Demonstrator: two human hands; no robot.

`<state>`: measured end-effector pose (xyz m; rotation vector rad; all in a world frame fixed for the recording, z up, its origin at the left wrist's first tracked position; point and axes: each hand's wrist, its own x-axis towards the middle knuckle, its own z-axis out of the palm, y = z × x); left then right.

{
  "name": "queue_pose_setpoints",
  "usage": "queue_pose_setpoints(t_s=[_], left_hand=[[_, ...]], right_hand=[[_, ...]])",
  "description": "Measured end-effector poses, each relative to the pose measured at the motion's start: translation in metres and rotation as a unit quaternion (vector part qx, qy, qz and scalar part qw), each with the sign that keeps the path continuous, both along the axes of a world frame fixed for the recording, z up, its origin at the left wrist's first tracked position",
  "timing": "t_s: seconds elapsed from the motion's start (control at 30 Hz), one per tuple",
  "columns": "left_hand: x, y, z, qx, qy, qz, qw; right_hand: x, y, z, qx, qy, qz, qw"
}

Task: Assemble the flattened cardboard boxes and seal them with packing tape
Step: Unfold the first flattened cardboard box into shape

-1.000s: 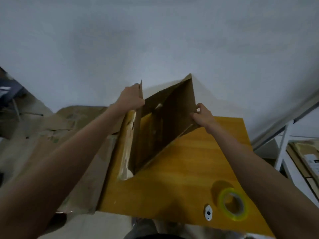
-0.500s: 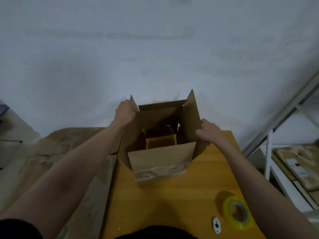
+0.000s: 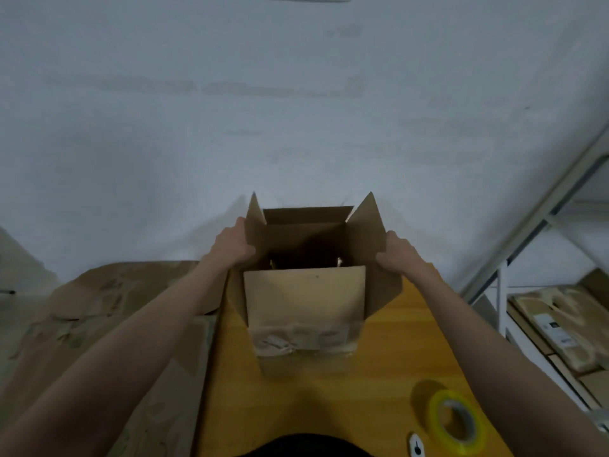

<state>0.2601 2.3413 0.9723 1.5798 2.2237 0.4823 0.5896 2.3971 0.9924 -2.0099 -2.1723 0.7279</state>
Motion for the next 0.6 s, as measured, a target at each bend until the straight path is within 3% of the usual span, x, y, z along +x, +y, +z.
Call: queue_pose_setpoints(t_s=[0.1,0.23,0.37,0.47,0.6], left_hand=[[-0.014,0.002,0.003,0.023,-0.004,0.033,0.999],[-0.011,-0.004,-0.007,0.018,-0.021,-0.004,1.000],[-0.004,-0.010,-0.012,0.019,-0.025,0.000,0.999],[-0.007,-0.017,-0.012,0.026,-0.031,-0.009,0.999],[-0.006,-0.027,-0.008,0.041,-0.003,-0.021,0.999]], right_hand=[[0.020,-0.006,0.005,-0.030,0.012,0.010,0.999],[0.022,-0.023,-0.008,-0.053,0.002,0.016,0.998],[0.011,-0.037,-0.025,-0.004,0.015,-0.007,1.000],[-0.001,-0.038,-0.032,0.051,0.078,-0.023,0.995],[-0.019,-0.033,-0.028,0.148,0.076,0.024,0.986]])
